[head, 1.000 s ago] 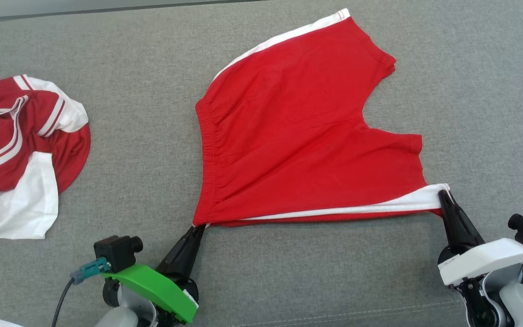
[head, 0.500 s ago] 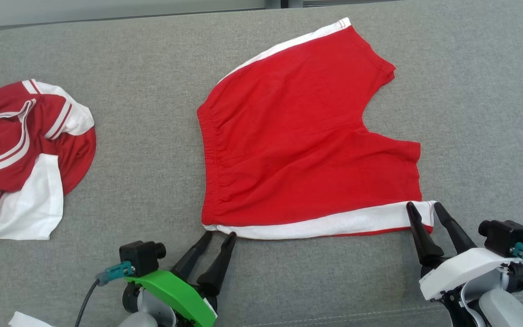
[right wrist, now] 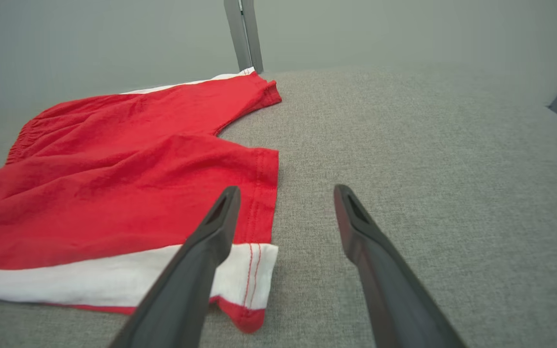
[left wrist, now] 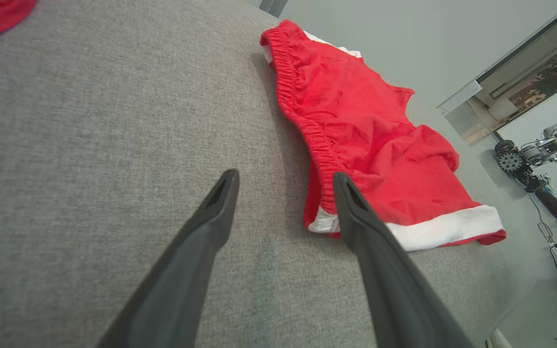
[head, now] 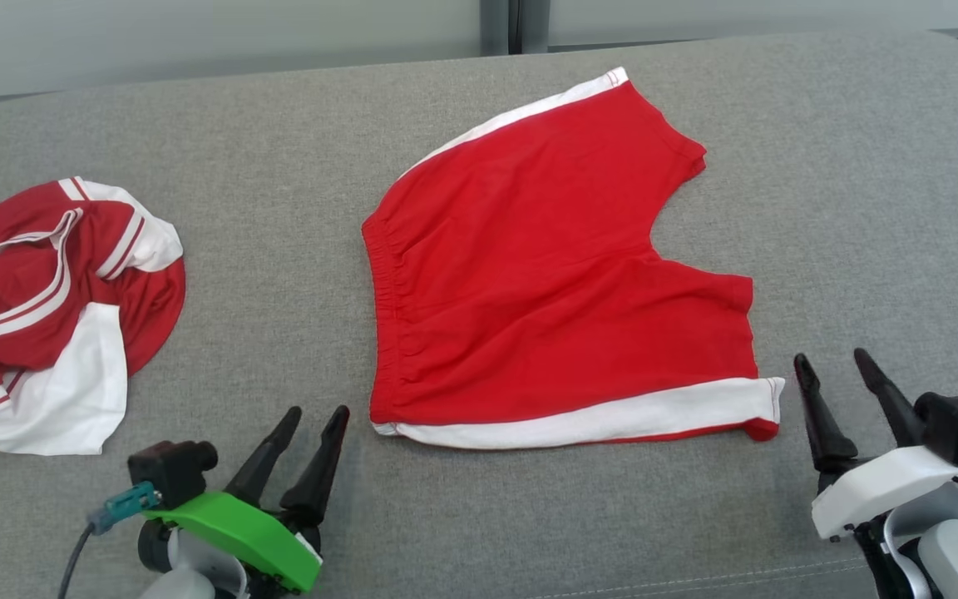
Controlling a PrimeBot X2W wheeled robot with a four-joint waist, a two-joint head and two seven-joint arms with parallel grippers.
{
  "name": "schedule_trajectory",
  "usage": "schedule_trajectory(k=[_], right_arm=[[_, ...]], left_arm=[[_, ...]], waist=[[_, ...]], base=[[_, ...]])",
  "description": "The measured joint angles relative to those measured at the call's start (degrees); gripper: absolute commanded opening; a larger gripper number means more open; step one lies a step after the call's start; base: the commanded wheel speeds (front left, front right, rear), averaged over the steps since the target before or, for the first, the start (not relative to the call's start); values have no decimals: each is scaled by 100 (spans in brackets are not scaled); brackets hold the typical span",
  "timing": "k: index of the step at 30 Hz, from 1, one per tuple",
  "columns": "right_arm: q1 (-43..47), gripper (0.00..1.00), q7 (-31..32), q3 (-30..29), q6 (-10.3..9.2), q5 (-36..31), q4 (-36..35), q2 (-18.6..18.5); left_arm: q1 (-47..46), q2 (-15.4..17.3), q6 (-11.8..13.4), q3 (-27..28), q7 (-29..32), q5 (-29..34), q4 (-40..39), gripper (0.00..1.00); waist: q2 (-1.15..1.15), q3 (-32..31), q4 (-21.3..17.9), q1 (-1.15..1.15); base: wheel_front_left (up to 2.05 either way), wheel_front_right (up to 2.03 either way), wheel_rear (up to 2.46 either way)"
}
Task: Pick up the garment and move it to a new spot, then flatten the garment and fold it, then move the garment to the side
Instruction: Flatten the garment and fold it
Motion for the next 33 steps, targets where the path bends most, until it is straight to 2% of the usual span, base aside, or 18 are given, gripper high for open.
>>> schedule_trajectory(k=[2,5,10,14,18,33], right_arm=[[20,100,-2,-89,-87,-177,-88,-86],[140,100,-8,-190,-116,-323,-167,-125],[440,100,-18,-436,-177,-539,-335,-169],[659,100,-25,-646,-187,-667,-504,-163],[838,100,-26,-697,-188,-775,-571,-87],[1044,100,-32,-844,-227,-957,-813,14]], left_arm=[[63,80,8,133,-46,51,-64,100],[123,204,27,293,-47,257,-109,100],[361,291,265,794,-64,490,-312,100],[456,294,389,1338,-64,750,-682,100],[772,328,512,1640,-64,1034,-844,100],[1447,249,500,1800,-64,1308,-1251,100]], waist=[[0,-74,-8,0],[0,-190,-13,0],[0,-407,6,0],[0,-576,39,0],[0,-690,67,0],[0,-753,66,0]], base=[[0,0,0],[0,0,0],[0,0,0],[0,0,0],[0,0,0],[0,0,0]])
